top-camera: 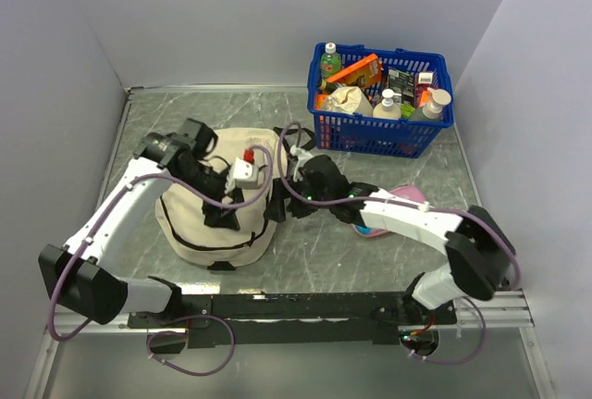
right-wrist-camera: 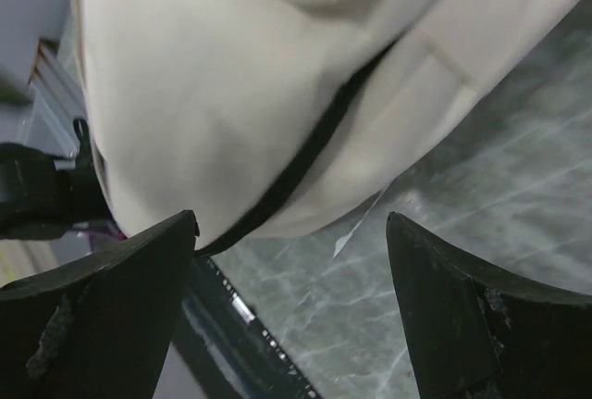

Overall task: Pack the student bag
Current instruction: Unzip the student bag at the center of the board.

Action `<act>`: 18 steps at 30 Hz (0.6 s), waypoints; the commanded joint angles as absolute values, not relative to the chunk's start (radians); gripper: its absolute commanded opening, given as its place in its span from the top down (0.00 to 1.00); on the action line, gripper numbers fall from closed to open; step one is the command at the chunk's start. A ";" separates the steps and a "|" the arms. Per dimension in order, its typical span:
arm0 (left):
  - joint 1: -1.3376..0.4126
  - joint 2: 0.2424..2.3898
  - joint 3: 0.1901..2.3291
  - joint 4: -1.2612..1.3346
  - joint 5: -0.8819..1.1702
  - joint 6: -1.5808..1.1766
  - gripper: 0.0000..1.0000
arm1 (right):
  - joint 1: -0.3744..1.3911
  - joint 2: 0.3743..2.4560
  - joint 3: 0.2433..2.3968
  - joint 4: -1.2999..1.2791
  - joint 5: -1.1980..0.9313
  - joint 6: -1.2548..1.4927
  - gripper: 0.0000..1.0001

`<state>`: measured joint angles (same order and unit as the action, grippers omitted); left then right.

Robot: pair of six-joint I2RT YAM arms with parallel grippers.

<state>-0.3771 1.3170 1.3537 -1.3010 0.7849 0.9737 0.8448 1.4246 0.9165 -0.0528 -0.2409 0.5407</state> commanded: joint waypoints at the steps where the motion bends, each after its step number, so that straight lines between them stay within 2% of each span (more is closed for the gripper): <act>1: -0.442 1.285 1.292 -1.370 0.876 1.120 0.19 | 0.831 1.508 0.970 -0.005 -0.419 0.685 0.11; 9: -0.584 1.328 1.307 -1.322 0.723 1.180 0.17 | 0.828 1.581 1.014 0.067 -0.460 0.733 0.16; 18: -0.673 1.345 1.281 -1.292 0.652 1.201 0.19 | 0.808 1.675 1.045 0.126 -0.520 0.793 0.25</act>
<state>-0.6483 1.3514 1.2831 -1.3182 0.6704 1.1660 0.8215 1.6436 1.0054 0.0669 -0.4740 0.7483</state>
